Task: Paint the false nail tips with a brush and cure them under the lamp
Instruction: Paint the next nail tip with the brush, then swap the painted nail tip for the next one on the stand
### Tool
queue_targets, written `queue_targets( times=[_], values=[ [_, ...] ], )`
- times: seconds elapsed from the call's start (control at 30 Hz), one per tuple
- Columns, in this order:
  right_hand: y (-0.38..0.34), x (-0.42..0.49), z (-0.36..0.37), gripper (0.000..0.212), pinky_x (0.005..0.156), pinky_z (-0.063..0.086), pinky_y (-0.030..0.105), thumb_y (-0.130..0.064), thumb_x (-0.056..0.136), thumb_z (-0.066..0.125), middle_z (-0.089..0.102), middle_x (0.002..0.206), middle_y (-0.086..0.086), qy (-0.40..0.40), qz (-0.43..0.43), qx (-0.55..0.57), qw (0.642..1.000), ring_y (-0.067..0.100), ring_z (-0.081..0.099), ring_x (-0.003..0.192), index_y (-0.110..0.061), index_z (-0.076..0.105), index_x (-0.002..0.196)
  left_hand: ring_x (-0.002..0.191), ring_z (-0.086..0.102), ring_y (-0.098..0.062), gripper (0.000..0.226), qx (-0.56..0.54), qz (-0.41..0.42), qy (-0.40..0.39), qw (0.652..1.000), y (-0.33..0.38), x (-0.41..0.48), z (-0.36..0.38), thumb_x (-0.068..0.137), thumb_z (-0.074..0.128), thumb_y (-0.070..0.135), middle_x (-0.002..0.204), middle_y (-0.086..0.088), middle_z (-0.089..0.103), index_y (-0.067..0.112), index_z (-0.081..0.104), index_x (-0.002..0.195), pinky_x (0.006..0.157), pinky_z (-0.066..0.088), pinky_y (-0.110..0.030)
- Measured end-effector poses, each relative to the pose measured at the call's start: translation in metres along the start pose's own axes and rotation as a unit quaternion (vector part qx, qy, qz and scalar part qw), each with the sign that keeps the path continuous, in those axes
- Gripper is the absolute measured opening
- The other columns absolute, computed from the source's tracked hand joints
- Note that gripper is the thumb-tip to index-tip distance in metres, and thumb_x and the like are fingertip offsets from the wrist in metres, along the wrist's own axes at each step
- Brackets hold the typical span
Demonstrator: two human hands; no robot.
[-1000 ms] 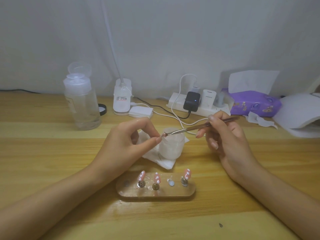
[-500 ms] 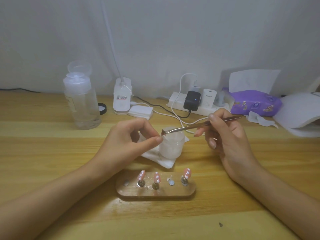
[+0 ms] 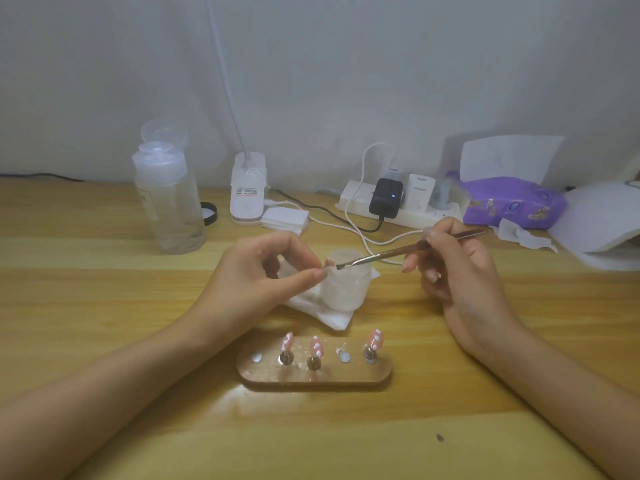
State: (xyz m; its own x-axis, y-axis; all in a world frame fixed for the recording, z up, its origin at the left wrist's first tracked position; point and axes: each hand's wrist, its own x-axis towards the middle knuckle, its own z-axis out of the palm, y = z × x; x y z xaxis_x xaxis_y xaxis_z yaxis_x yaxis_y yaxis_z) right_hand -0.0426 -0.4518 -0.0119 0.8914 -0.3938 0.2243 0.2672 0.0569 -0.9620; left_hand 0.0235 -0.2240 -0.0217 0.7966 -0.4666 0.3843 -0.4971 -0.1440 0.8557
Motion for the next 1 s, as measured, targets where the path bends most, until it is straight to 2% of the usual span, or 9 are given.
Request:
queue_targets(
  times=[0.13,0.2,0.27,0.4,0.47,0.57,0.63,0.83,1.0],
  values=[
    [-0.002,0.000,-0.001,0.031,0.040,0.021,0.018,-0.016,0.100,0.047,0.064,0.058,0.004,0.015,0.010,0.024,1.000,0.008,0.035,0.043,-0.023,0.045,0.070,0.065,0.062,0.001,0.005,-0.059,0.016,0.049,0.997,0.009,0.000,-0.006,0.083,0.077,0.015,0.090,0.004,0.076,0.018,0.073,0.083,0.059,0.044,-0.011],
    [-0.001,0.000,-0.001,0.031,0.042,0.021,0.019,-0.017,0.100,0.048,0.064,0.057,0.003,0.018,0.013,0.027,0.999,0.008,0.035,0.042,-0.024,0.045,0.070,0.083,0.072,-0.007,0.006,-0.118,0.034,0.094,0.988,0.021,0.002,-0.011,0.081,0.076,0.017,0.091,0.000,0.077,0.018,0.071,0.085,0.065,0.046,-0.010],
    [-0.001,0.000,-0.001,0.030,0.043,0.022,0.020,-0.018,0.100,0.048,0.064,0.057,0.002,0.017,0.017,0.025,0.999,0.008,0.036,0.042,-0.024,0.046,0.071,0.086,0.074,-0.008,0.008,-0.140,0.062,0.118,0.981,0.037,0.004,-0.014,0.082,0.074,0.017,0.094,-0.006,0.077,0.018,0.066,0.084,0.061,0.044,-0.007],
    [-0.001,0.000,0.000,0.028,0.042,0.024,0.020,-0.018,0.100,0.048,0.064,0.057,0.002,0.011,0.023,0.026,0.999,0.008,0.037,0.042,-0.021,0.046,0.073,0.078,0.070,-0.001,0.009,-0.175,0.082,0.063,0.979,0.069,-0.004,-0.015,0.084,0.072,0.014,0.097,-0.006,0.078,0.018,0.065,0.084,0.063,0.045,-0.006],
    [-0.001,0.000,0.000,0.028,0.043,0.023,0.021,-0.018,0.101,0.048,0.064,0.057,0.002,0.012,0.023,0.028,0.999,0.008,0.036,0.042,-0.021,0.046,0.073,0.092,0.069,-0.001,0.008,-0.109,0.077,-0.021,0.991,0.080,-0.010,-0.010,0.082,0.078,0.025,0.101,0.007,0.077,0.027,0.070,0.082,0.072,0.048,-0.013],
    [0.001,0.001,0.000,0.027,0.045,0.022,0.023,-0.018,0.101,0.048,0.064,0.056,0.002,0.011,0.020,0.029,0.999,0.008,0.036,0.041,-0.020,0.047,0.073,0.103,0.058,0.001,0.007,0.045,0.088,-0.105,0.990,0.082,-0.020,0.002,0.073,0.080,0.037,0.108,0.017,0.069,0.035,0.074,0.077,0.081,0.036,-0.008],
    [0.001,0.002,0.000,0.028,0.045,0.022,0.023,-0.017,0.100,0.048,0.063,0.056,0.002,0.010,0.019,0.031,0.999,0.009,0.035,0.041,-0.021,0.047,0.073,0.102,0.049,-0.006,0.010,0.141,0.111,-0.117,0.977,0.076,-0.029,0.009,0.072,0.082,0.042,0.108,0.017,0.062,0.038,0.074,0.076,0.085,0.033,-0.017],
    [0.002,0.002,-0.002,0.027,0.045,0.024,0.022,-0.018,0.100,0.048,0.064,0.056,0.003,0.004,0.022,0.027,0.999,0.009,0.036,0.042,-0.020,0.047,0.074,0.093,0.038,0.004,0.023,0.266,0.110,-0.109,0.952,0.051,-0.048,0.014,0.073,0.057,0.064,0.104,0.023,0.055,0.046,0.071,0.075,0.087,0.033,-0.032],
    [0.002,0.002,-0.001,0.027,0.045,0.025,0.021,-0.018,0.101,0.048,0.063,0.056,0.002,0.005,0.024,0.025,0.999,0.009,0.036,0.042,-0.020,0.046,0.073,0.097,0.037,0.009,0.008,0.269,0.070,-0.110,0.954,0.045,-0.047,0.016,0.078,0.069,0.055,0.103,0.024,0.052,0.051,0.063,0.076,0.088,0.025,-0.021]
  ],
)
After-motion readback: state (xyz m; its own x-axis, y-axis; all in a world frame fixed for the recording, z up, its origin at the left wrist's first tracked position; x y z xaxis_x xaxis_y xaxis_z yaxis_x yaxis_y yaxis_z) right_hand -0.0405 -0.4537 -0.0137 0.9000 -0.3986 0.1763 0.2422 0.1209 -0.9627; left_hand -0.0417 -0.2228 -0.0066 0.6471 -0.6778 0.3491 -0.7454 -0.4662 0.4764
